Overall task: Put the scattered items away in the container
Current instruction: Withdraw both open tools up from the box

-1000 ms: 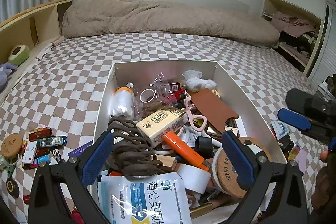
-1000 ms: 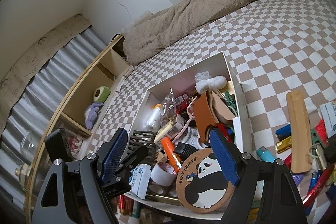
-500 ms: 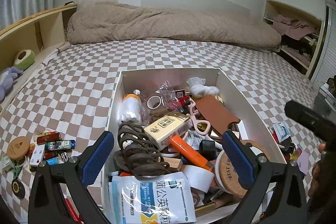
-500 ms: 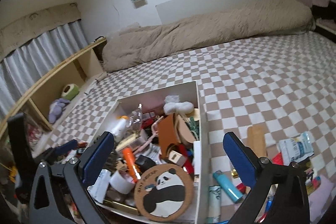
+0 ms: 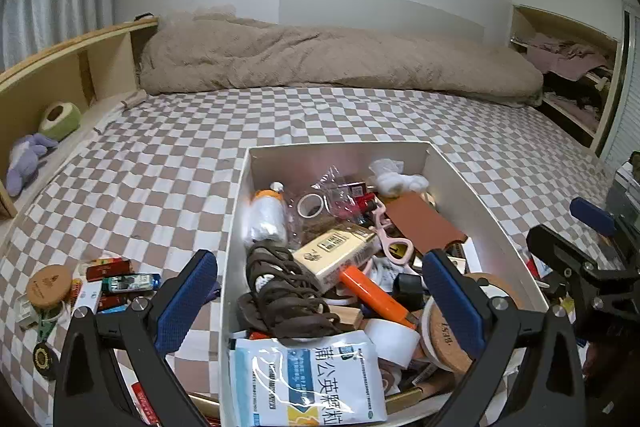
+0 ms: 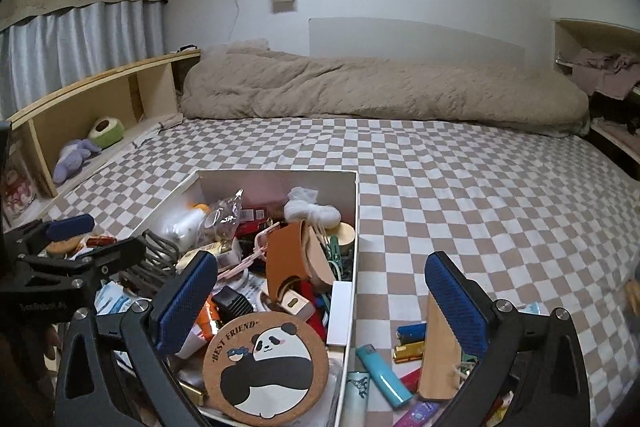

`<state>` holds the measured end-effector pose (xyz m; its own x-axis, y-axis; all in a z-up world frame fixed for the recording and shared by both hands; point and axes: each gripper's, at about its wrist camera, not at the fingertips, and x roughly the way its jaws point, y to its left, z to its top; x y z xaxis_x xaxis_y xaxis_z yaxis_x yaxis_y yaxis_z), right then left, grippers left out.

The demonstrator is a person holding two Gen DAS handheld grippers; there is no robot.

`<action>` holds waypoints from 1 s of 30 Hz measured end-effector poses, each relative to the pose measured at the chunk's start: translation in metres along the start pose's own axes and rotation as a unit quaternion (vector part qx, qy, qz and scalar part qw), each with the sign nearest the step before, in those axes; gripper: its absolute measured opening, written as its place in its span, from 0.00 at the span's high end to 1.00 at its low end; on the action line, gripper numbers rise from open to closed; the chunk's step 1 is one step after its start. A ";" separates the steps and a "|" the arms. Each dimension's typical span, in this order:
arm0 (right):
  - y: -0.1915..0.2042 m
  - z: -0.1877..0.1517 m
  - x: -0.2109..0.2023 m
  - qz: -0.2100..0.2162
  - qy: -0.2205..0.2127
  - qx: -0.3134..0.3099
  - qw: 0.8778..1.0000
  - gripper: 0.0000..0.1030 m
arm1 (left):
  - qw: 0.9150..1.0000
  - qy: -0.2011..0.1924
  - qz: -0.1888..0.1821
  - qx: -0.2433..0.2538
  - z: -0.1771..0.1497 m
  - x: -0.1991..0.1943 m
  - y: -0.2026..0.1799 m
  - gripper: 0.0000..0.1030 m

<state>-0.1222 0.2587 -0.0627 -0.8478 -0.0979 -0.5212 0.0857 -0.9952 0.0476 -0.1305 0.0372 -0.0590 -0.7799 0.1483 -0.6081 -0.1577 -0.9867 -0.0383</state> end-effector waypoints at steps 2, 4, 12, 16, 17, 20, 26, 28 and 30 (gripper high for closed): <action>0.001 -0.001 0.000 0.000 0.002 0.000 1.000 0.00 | 1.000 -0.003 0.004 0.004 0.000 -0.001 -0.001 0.00; 0.001 -0.002 0.000 -0.001 0.004 0.001 1.000 0.00 | 1.000 -0.008 0.009 0.008 0.000 -0.002 -0.001 0.00; -0.003 -0.004 -0.001 -0.004 0.009 0.007 1.000 0.00 | 1.000 -0.016 0.019 0.018 0.000 -0.005 -0.001 0.00; -0.002 -0.004 -0.001 -0.007 0.010 0.005 1.000 0.00 | 0.999 -0.016 0.021 0.019 0.000 -0.005 -0.001 0.00; -0.002 -0.004 -0.001 -0.006 0.011 0.005 1.000 0.00 | 1.000 -0.016 0.021 0.018 0.000 -0.005 0.000 0.00; -0.003 -0.005 0.001 -0.006 0.014 0.006 1.000 0.00 | 1.000 -0.015 0.019 0.011 0.000 -0.007 0.004 0.00; -0.011 -0.004 0.000 -0.003 0.017 0.030 0.999 0.00 | 0.999 -0.020 0.036 -0.003 0.002 -0.012 0.018 0.00; -0.013 -0.004 0.000 -0.004 0.017 0.033 0.999 0.00 | 0.999 -0.023 0.042 -0.012 0.002 -0.014 0.026 0.00; -0.015 -0.004 -0.002 -0.010 0.015 0.036 0.999 0.00 | 0.998 -0.024 0.049 -0.021 0.002 -0.016 0.033 0.00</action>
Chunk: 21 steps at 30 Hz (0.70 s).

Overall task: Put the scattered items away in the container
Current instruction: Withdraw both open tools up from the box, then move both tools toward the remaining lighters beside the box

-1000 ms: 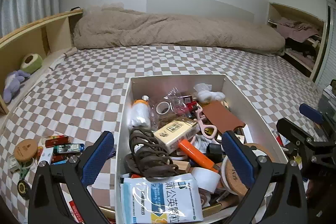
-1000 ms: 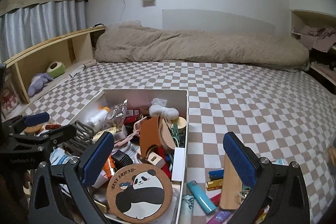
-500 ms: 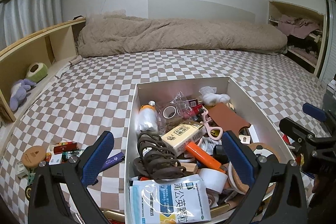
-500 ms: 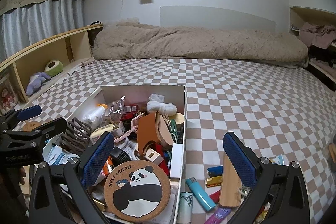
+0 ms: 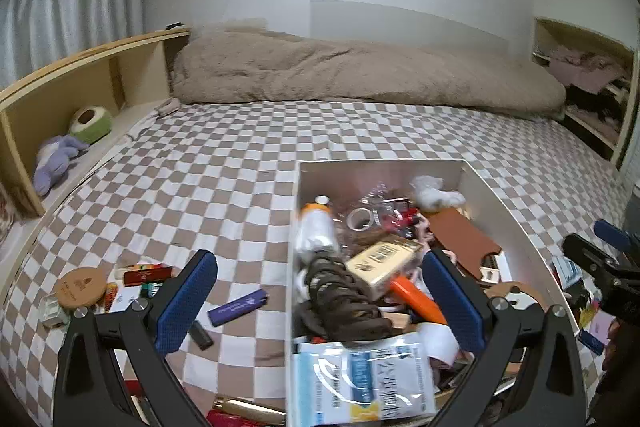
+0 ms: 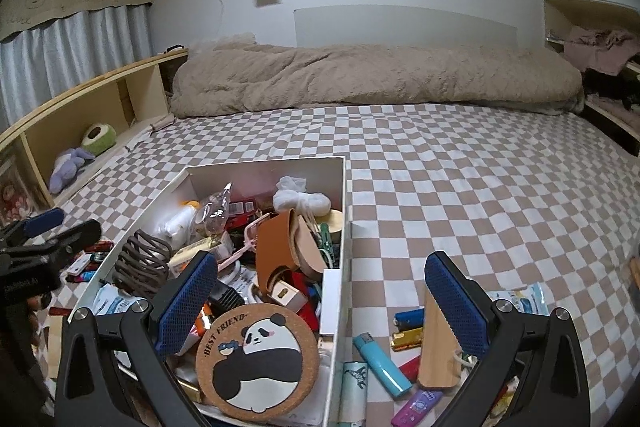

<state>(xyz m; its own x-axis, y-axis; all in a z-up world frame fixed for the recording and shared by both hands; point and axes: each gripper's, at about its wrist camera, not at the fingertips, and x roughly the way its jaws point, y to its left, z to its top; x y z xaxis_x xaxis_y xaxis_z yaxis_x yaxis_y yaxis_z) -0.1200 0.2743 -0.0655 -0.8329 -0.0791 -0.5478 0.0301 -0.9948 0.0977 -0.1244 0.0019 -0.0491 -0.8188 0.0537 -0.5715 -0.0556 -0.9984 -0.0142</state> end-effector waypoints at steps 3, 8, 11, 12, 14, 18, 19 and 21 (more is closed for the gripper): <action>-0.007 -0.001 -0.002 -0.003 -0.002 0.012 1.000 0.00 | 1.000 -0.002 0.014 -0.015 -0.001 -0.001 0.012 0.00; -0.020 -0.001 -0.004 -0.019 -0.001 0.025 1.000 0.00 | 0.999 -0.002 0.048 -0.026 -0.002 0.001 0.029 0.00; -0.029 -0.001 -0.007 -0.030 -0.004 0.034 0.999 0.00 | 0.997 -0.002 0.063 -0.032 -0.003 0.000 0.040 0.00; -0.034 -0.001 -0.008 -0.034 -0.006 0.039 0.999 0.00 | 0.997 -0.002 0.067 -0.035 -0.004 0.000 0.045 0.00; -0.043 -0.001 -0.010 -0.041 -0.005 0.050 0.998 0.00 | 0.996 0.000 0.074 -0.042 -0.006 -0.001 0.053 0.00; -0.065 -0.002 -0.015 -0.062 -0.007 0.076 0.995 0.00 | 0.995 0.002 0.080 -0.058 -0.008 -0.003 0.065 0.00; -0.070 -0.003 -0.015 -0.067 -0.007 0.082 0.994 0.00 | 0.995 0.002 0.080 -0.063 -0.008 -0.004 0.068 0.00; -0.083 -0.004 -0.017 -0.078 -0.007 0.098 0.992 0.00 | 0.994 0.004 0.081 -0.073 -0.009 -0.003 0.074 0.00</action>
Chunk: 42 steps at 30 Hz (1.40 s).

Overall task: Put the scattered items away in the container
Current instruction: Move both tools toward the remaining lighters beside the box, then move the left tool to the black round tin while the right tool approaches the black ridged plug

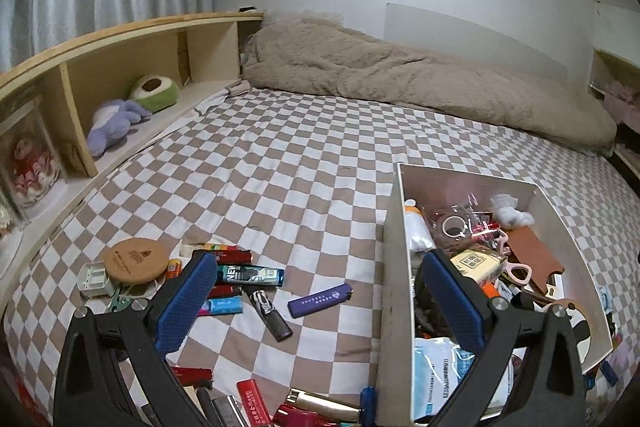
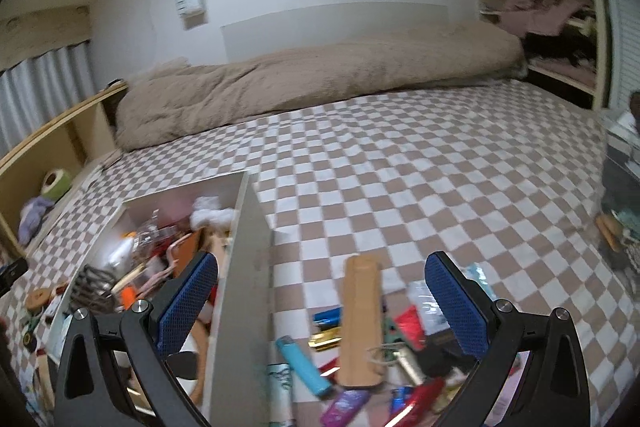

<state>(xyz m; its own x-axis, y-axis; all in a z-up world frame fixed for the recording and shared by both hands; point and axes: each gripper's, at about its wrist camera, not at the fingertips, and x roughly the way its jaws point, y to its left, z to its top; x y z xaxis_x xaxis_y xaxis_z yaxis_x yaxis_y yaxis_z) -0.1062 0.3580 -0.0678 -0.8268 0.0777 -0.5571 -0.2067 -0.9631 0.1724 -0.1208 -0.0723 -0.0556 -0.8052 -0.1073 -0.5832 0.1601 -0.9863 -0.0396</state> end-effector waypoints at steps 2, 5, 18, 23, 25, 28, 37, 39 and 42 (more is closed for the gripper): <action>-0.013 0.000 0.001 -0.008 0.002 0.018 1.000 0.00 | 1.000 0.004 0.003 -0.006 -0.001 0.002 0.006 0.00; -0.031 -0.001 0.004 -0.025 0.011 0.037 0.999 0.00 | 1.000 0.010 0.013 -0.010 -0.003 0.005 0.012 0.00; -0.089 -0.023 0.024 -0.086 0.076 0.087 0.990 0.00 | 0.997 0.022 0.068 -0.038 -0.008 0.010 0.051 0.00; -0.103 -0.031 0.032 -0.079 0.104 0.118 0.984 0.00 | 0.993 0.034 0.092 -0.059 -0.016 0.014 0.072 0.00; -0.107 -0.035 0.036 -0.071 0.117 0.132 0.982 0.00 | 0.992 0.042 0.100 -0.066 -0.021 0.017 0.080 0.00; -0.111 -0.040 0.039 -0.060 0.130 0.147 0.979 0.00 | 0.989 0.052 0.118 -0.073 -0.030 0.021 0.093 0.00; -0.114 -0.051 0.044 -0.038 0.157 0.156 0.974 0.22 | 0.978 0.087 0.173 -0.078 -0.061 0.034 0.128 0.00; -0.117 -0.053 0.045 -0.033 0.161 0.167 0.972 0.31 | 0.975 0.093 0.186 -0.080 -0.066 0.036 0.133 0.00; -0.123 -0.056 0.045 -0.034 0.165 0.185 0.968 0.39 | 0.971 0.100 0.198 -0.086 -0.071 0.039 0.140 0.00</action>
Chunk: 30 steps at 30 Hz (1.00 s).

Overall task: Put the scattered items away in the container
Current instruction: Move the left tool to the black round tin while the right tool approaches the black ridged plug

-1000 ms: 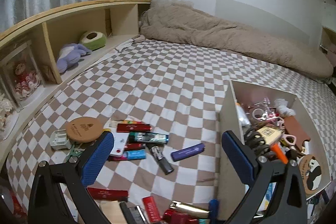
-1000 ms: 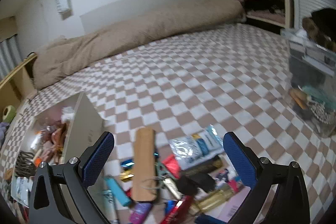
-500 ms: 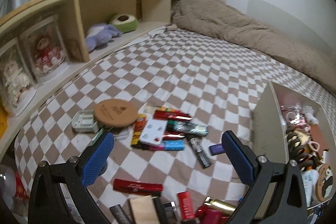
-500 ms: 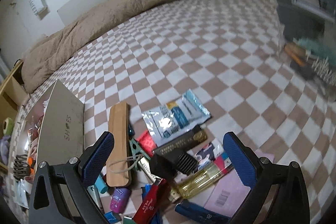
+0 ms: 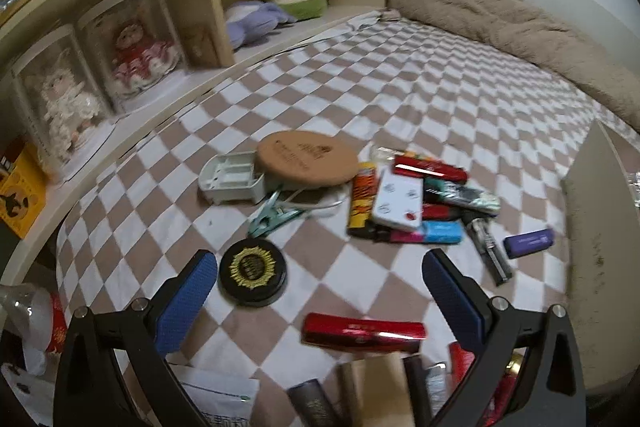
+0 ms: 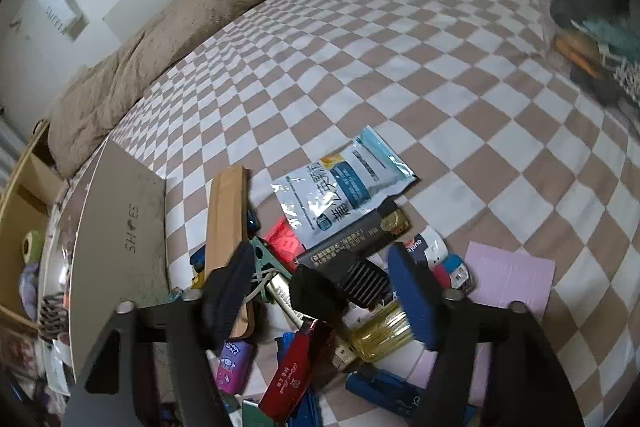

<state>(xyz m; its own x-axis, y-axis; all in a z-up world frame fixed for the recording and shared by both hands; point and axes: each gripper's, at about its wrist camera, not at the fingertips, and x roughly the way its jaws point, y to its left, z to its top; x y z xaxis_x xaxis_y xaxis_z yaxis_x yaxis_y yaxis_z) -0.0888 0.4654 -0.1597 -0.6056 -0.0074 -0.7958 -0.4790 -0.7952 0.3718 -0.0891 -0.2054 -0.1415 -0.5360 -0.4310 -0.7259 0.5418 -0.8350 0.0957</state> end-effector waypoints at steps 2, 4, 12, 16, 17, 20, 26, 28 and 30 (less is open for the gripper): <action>-0.005 -0.001 0.001 -0.007 0.004 0.008 1.000 0.41 | 1.000 0.005 0.002 -0.006 -0.001 0.003 0.003 0.00; -0.008 -0.001 0.003 -0.014 0.009 0.011 1.000 0.44 | 1.000 0.006 0.005 -0.008 -0.002 0.004 0.004 0.00; -0.015 -0.006 0.008 -0.018 0.025 0.010 0.999 0.51 | 1.000 0.014 0.021 -0.008 -0.007 0.008 0.005 0.00; -0.016 -0.004 0.010 -0.018 0.024 0.011 0.999 0.60 | 0.999 0.018 0.028 -0.014 -0.007 0.011 0.008 0.00; -0.016 -0.004 0.010 -0.018 0.024 0.010 0.999 0.64 | 0.999 0.019 0.030 -0.016 -0.007 0.012 0.009 0.00; -0.012 -0.006 0.012 -0.023 0.026 -0.006 0.999 0.65 | 0.999 0.022 0.035 -0.022 -0.008 0.014 0.011 0.00; -0.009 -0.006 0.009 -0.021 0.017 -0.008 1.000 0.72 | 0.997 0.010 0.042 -0.070 -0.006 0.012 0.028 0.00; -0.011 -0.004 0.007 -0.019 0.010 -0.002 1.000 0.74 | 0.995 0.016 0.045 -0.083 -0.006 0.015 0.034 0.00; -0.014 -0.004 0.007 -0.017 0.009 0.004 1.000 0.74 | 0.994 0.024 0.047 -0.093 -0.006 0.020 0.040 0.00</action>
<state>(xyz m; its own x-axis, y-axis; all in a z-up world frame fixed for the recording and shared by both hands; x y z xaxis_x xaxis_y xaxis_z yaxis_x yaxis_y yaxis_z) -0.0838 0.4743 -0.1718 -0.5770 0.0082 -0.8167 -0.5046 -0.7898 0.3486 -0.0744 -0.2450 -0.1559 -0.4478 -0.4836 -0.7521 0.7014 -0.7116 0.0399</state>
